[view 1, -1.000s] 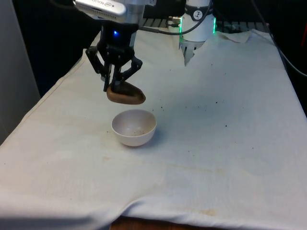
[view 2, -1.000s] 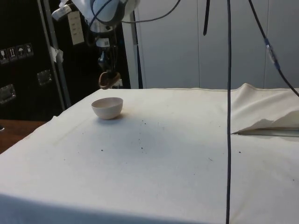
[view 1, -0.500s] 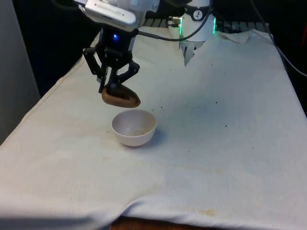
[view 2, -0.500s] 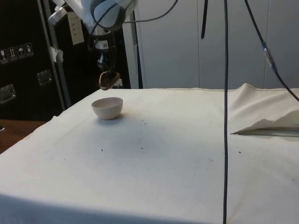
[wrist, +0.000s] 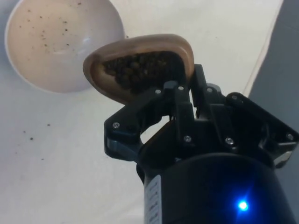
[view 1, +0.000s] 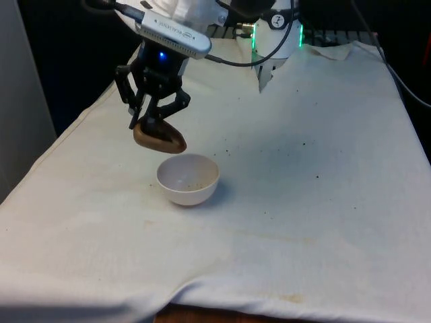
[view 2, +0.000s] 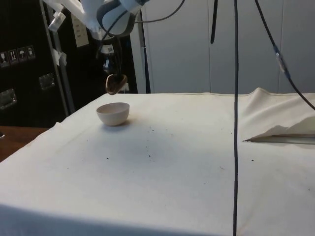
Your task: Pour the coffee beans from the cup into the bowl.
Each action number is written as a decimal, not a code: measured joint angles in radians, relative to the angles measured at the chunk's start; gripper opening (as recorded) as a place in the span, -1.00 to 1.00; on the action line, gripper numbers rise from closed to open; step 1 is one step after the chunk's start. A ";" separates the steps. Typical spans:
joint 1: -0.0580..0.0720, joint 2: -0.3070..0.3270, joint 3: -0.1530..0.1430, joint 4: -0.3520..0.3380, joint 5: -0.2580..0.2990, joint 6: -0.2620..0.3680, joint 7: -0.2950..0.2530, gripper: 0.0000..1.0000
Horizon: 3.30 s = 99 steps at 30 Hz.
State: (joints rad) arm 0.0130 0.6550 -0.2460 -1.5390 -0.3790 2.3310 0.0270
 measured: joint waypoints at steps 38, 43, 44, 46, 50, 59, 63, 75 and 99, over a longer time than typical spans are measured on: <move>0.063 0.043 0.022 0.038 -0.369 -0.104 0.268 -1.00; 0.068 0.047 0.031 0.040 -0.411 -0.121 0.300 -1.00; 0.069 0.049 0.032 0.041 -0.420 -0.126 0.308 -1.00; 0.072 0.053 0.035 0.044 -0.438 -0.135 0.322 -1.00; 0.076 0.058 0.043 0.046 -0.475 -0.155 0.349 -1.00; 0.084 0.060 0.057 0.049 -0.553 -0.206 0.399 -1.00; 0.086 0.060 0.065 0.054 -0.576 -0.228 0.411 -1.00; 0.094 0.060 0.109 0.070 -0.669 -0.331 0.460 -1.00; 0.104 0.071 0.196 0.084 -0.827 -0.498 0.537 -1.00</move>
State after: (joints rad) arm 0.1170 0.7260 -0.0500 -1.4550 -1.2060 1.8330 0.5640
